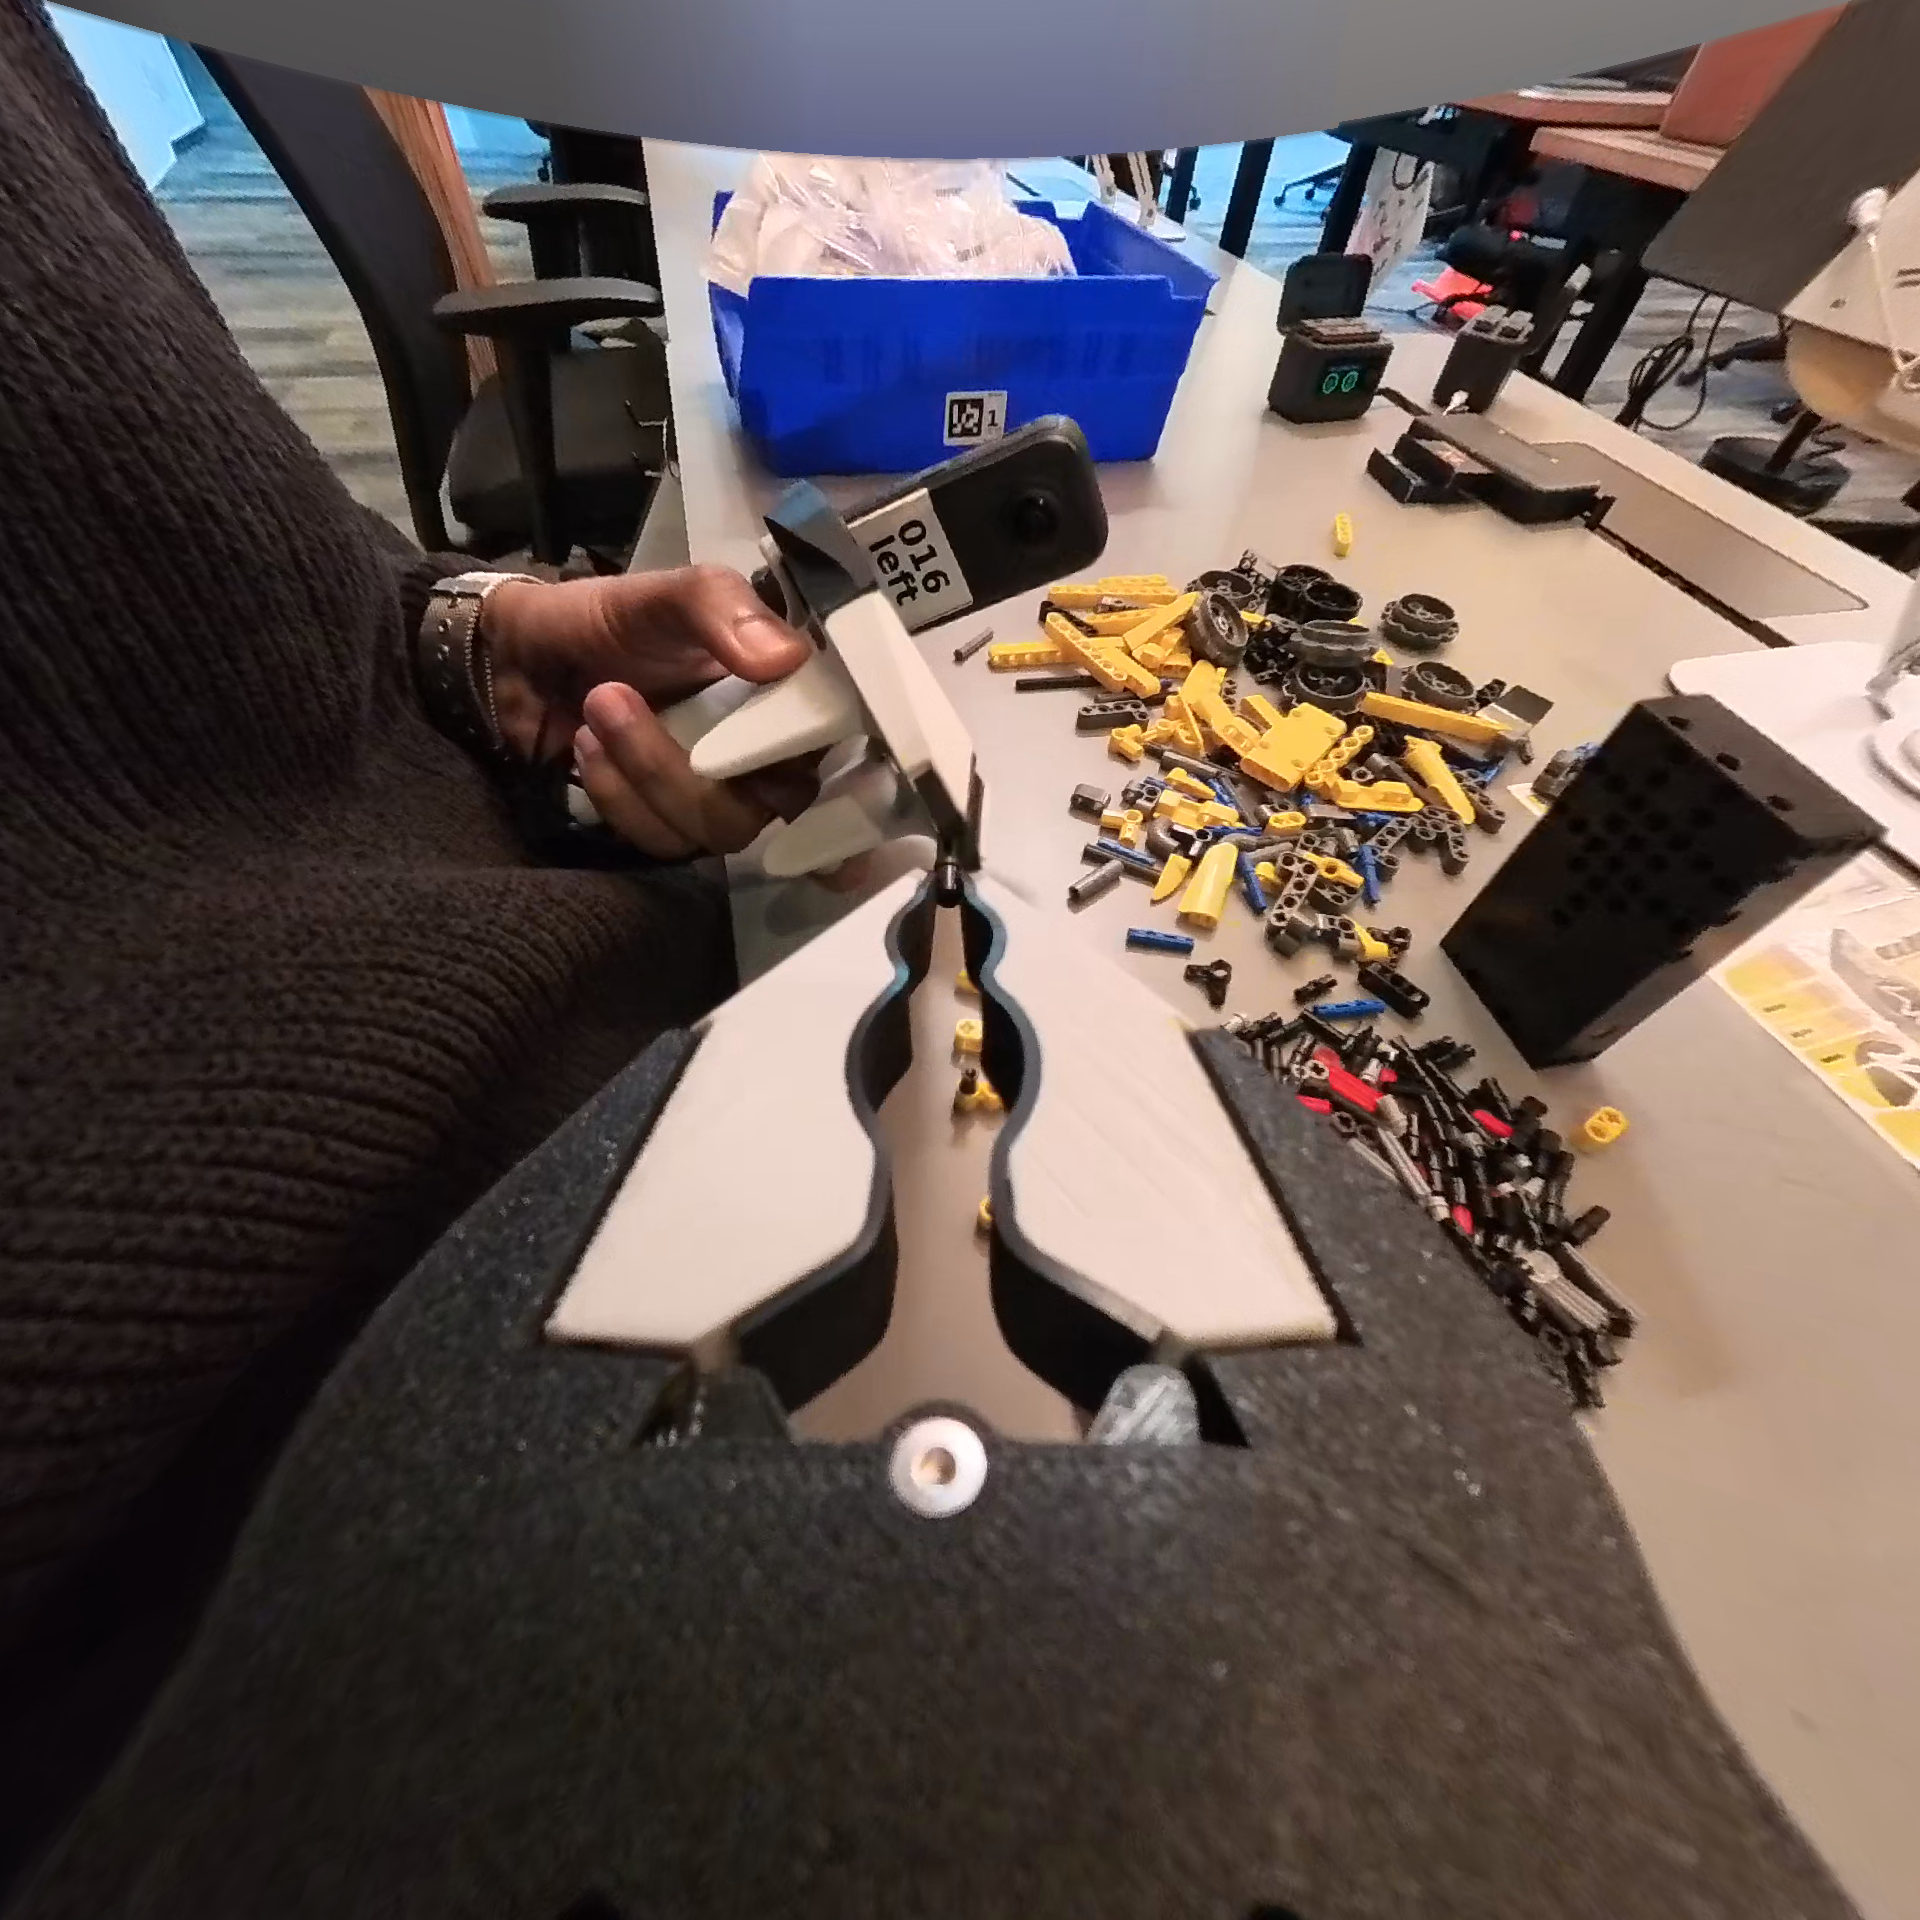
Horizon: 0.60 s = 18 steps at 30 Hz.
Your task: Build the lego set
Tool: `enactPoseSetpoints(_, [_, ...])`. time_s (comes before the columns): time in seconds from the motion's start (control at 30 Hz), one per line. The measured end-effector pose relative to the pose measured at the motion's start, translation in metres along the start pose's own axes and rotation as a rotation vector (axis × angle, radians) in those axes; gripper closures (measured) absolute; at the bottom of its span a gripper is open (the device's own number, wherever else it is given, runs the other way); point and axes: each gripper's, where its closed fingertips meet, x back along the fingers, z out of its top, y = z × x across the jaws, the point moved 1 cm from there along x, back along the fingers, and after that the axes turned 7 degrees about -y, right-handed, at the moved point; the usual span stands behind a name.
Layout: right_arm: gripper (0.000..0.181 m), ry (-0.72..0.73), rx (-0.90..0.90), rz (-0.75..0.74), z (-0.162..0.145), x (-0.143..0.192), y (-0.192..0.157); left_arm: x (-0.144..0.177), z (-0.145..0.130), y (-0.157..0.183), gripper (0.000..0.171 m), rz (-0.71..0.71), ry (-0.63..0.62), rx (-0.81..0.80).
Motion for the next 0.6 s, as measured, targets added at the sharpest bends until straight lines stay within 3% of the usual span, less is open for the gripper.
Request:
enactPoseSetpoints(0.1, [0.177,-0.027,-0.023,0.019,-0.001,-0.001,0.0,0.002,0.0,-0.003,0.165,0.048,-0.01,-0.021])
enactPoseSetpoints(0.23, [0.177,-0.113,-0.063,0.011,-0.012,-0.006,0.009,0.021,0.011,-0.02,0.156,0.288,0.018,-0.17])
enactPoseSetpoints(0.4, [0.177,-0.45,-0.045,-0.03,-0.052,-0.021,0.023,0.056,0.023,-0.041,0.157,0.616,0.028,-0.328])
enactPoseSetpoints(0.6, [0.177,-0.726,-0.033,0.048,-0.067,-0.04,0.02,0.07,0.022,-0.042,0.159,0.673,0.062,-0.382])
